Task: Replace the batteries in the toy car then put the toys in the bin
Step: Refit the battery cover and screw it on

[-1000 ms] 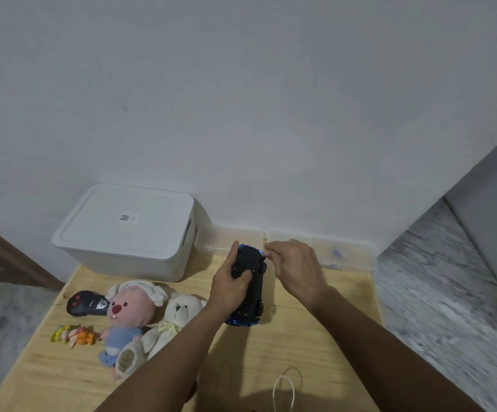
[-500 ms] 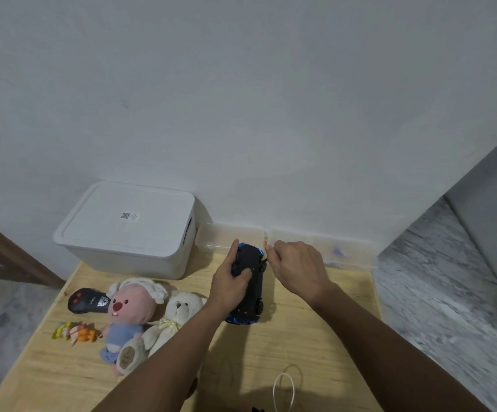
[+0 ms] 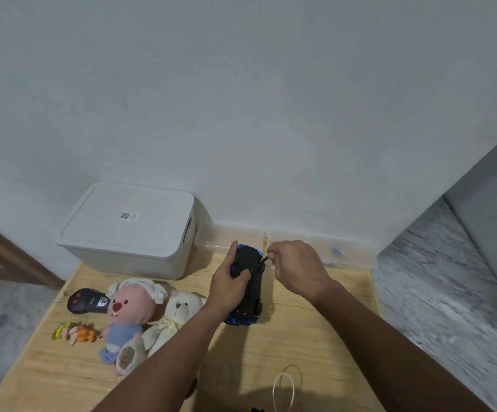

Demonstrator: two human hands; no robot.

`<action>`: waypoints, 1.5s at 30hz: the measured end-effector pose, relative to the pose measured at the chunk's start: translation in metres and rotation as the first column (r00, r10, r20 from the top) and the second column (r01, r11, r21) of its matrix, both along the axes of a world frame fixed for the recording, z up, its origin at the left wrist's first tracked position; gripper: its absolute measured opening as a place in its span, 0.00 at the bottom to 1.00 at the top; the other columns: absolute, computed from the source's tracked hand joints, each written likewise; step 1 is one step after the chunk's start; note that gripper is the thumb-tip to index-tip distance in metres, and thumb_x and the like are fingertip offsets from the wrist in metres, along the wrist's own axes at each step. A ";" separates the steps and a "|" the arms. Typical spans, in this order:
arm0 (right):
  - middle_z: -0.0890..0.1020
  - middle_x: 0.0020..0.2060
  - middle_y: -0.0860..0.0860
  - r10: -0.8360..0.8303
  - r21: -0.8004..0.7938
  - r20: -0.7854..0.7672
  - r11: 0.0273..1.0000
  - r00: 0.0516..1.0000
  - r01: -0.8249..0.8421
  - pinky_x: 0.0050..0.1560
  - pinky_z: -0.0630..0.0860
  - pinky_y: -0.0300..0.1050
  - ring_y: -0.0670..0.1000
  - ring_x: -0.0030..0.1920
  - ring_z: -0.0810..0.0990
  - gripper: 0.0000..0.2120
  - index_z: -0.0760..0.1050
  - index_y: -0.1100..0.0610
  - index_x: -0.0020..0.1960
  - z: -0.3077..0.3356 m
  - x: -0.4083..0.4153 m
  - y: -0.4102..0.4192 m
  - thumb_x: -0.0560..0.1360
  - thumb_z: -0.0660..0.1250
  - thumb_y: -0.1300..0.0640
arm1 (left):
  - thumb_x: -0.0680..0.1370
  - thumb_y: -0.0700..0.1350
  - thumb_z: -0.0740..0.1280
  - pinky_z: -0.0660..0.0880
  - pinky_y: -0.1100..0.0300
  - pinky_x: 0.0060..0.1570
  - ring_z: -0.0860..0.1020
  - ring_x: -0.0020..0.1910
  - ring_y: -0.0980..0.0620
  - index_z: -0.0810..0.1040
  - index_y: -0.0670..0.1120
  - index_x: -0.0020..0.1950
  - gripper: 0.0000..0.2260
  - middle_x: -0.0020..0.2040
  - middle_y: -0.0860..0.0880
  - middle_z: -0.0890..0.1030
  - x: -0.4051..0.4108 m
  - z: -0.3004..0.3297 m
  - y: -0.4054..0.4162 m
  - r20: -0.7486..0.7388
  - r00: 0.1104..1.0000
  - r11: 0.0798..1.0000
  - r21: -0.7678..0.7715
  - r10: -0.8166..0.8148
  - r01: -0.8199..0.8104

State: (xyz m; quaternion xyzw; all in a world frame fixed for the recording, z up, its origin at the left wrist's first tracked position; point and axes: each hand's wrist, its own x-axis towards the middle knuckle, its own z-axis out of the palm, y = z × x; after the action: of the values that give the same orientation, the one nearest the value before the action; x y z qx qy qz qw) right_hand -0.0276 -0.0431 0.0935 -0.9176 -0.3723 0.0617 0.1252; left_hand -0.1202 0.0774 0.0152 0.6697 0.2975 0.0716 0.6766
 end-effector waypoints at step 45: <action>0.82 0.36 0.54 -0.066 0.137 -0.123 0.987 0.990 0.083 0.39 0.73 0.47 0.54 0.39 0.79 0.13 0.79 0.59 0.46 -0.002 0.003 -0.007 0.80 0.62 0.50 | 0.78 0.38 0.63 0.81 0.52 0.50 0.81 0.50 0.48 0.57 0.60 0.77 0.32 0.56 0.53 0.80 0.000 0.000 -0.002 -0.016 1.000 1.000 -0.020 -0.006 0.005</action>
State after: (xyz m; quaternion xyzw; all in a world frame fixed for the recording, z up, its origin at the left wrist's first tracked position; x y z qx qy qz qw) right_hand -0.0244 -0.0501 0.0917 -0.9143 -0.3331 0.0847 0.2141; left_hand -0.1197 0.0757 0.0148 0.6642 0.3017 0.0615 0.6812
